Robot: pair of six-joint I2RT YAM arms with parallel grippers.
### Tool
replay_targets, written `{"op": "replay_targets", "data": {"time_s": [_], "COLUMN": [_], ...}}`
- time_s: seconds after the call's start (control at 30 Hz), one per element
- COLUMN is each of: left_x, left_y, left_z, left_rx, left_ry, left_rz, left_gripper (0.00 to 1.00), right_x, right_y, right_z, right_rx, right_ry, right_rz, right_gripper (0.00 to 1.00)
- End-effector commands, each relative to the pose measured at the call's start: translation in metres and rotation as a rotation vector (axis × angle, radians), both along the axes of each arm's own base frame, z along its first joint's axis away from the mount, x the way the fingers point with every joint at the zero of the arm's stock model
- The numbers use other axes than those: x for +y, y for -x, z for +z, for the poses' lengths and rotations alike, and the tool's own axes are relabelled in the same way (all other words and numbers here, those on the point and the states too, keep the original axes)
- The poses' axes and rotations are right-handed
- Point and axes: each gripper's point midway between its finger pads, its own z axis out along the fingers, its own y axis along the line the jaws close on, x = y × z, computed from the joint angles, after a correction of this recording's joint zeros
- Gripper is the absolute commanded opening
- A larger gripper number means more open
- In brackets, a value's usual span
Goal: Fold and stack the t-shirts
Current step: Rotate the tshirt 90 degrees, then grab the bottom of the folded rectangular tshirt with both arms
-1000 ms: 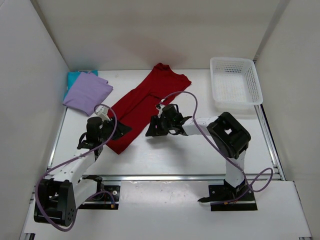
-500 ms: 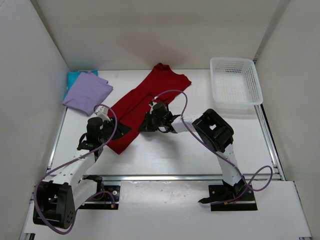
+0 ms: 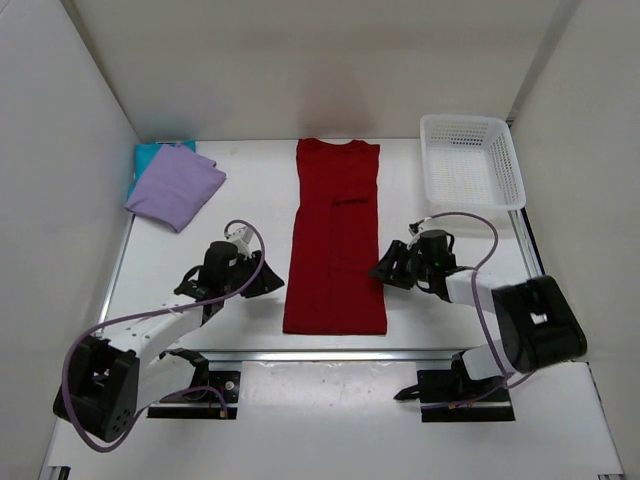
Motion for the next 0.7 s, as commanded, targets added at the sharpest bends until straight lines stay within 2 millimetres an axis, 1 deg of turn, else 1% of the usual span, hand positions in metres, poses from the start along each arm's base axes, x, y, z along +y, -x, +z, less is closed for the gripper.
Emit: {"op": "replay_targets", "data": {"time_s": [0.0, 0.03, 0.07, 0.13, 0.17, 0.23, 0.27, 0.3, 0.33, 0.47, 0.53, 0.57, 0.63, 0.67], "left_x": [0.015, 0.014, 0.009, 0.003, 0.0, 0.003, 0.004, 0.005, 0.004, -0.002, -0.005, -0.007, -0.01, -0.012], "left_y": [0.012, 0.018, 0.028, 0.047, 0.056, 0.07, 0.077, 0.078, 0.079, 0.09, 0.099, 0.104, 0.108, 0.113], "left_z": [-0.013, -0.017, -0.021, -0.038, -0.043, -0.059, -0.064, -0.066, -0.066, -0.07, -0.074, -0.077, -0.078, -0.078], "left_rx": [0.008, 0.017, 0.037, 0.101, 0.116, 0.155, 0.175, 0.176, 0.175, 0.198, 0.219, 0.238, 0.25, 0.263], "left_ry": [-0.126, -0.133, -0.126, -0.152, -0.17, -0.21, -0.199, -0.188, -0.183, -0.164, -0.167, -0.168, -0.161, -0.155], "left_rz": [0.004, -0.008, -0.043, -0.094, -0.123, -0.149, -0.153, -0.148, -0.146, -0.186, -0.22, -0.237, -0.261, -0.273], "left_gripper": [0.47, 0.49, 0.5, 0.52, 0.53, 0.53, 0.53, 0.52, 0.52, 0.51, 0.51, 0.51, 0.51, 0.49], "right_x": [-0.004, -0.01, -0.02, -0.022, -0.027, -0.026, -0.027, -0.026, -0.027, -0.03, -0.029, -0.026, -0.024, -0.026], "right_y": [0.021, 0.027, 0.038, 0.051, 0.064, 0.088, 0.101, 0.11, 0.119, 0.132, 0.134, 0.134, 0.14, 0.142], "right_z": [0.014, 0.015, 0.002, 0.009, 0.001, -0.006, -0.015, -0.014, -0.018, -0.023, -0.022, -0.021, -0.025, -0.027], "right_rx": [-0.05, -0.065, -0.022, -0.043, 0.0, 0.041, 0.078, 0.07, 0.091, 0.11, 0.119, 0.111, 0.137, 0.154], "right_ry": [0.037, 0.087, 0.14, 0.137, 0.152, 0.139, 0.155, 0.16, 0.162, 0.144, 0.134, 0.128, 0.116, 0.119], "right_rz": [0.041, 0.016, -0.007, -0.035, -0.038, -0.037, -0.036, -0.019, -0.025, -0.024, -0.014, -0.004, 0.004, 0.003], "right_gripper": [0.48, 0.49, 0.49, 0.48, 0.48, 0.46, 0.44, 0.44, 0.43, 0.39, 0.37, 0.38, 0.35, 0.35]}}
